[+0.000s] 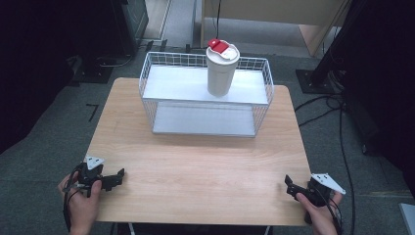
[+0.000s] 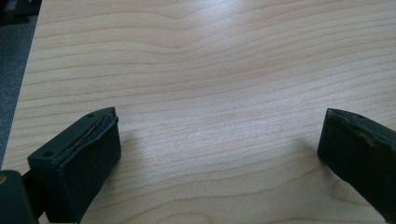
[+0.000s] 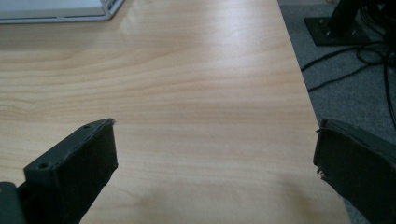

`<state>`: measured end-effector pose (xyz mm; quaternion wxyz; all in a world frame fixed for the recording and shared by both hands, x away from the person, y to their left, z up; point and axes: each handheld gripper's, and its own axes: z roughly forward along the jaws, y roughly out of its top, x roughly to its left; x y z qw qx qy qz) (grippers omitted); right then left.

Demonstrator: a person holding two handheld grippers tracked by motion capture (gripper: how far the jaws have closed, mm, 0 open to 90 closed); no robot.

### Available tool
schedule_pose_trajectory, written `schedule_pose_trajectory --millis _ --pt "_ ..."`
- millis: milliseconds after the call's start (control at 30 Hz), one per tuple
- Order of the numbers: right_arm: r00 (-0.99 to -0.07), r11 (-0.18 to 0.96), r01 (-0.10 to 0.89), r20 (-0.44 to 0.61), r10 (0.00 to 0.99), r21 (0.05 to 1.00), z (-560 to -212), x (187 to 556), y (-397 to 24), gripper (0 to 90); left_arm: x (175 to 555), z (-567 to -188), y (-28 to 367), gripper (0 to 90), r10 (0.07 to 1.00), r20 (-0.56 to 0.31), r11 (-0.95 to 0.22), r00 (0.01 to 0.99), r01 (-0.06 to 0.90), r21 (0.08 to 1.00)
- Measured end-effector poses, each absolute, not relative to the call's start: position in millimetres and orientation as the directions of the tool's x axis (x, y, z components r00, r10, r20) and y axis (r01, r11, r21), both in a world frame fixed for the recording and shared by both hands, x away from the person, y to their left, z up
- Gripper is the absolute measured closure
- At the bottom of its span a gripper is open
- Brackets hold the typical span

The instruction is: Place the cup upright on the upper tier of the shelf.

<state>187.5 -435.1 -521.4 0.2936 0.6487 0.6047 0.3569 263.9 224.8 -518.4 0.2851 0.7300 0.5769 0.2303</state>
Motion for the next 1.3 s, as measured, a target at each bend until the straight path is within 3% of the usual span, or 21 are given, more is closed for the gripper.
schedule_pose_trajectory --millis 300,733,1300 --pt "0.043 -0.054 0.702 0.034 0.998 0.710 -526.5 186.7 -439.4 0.0 263.9 -518.4 224.8 0.0 0.974 0.007 -0.171 0.228 0.711 0.682" --pt "-0.032 0.003 0.706 0.027 0.999 0.708 -526.7 190.5 -435.6 0.0 263.9 -518.4 224.9 0.0 0.974 0.008 -0.172 0.229 0.711 0.682" --pt "-0.027 0.002 0.705 0.024 0.999 0.709 -526.8 192.4 -437.1 0.0 263.9 -518.4 224.8 0.0 0.974 0.007 -0.172 0.228 0.711 0.682"
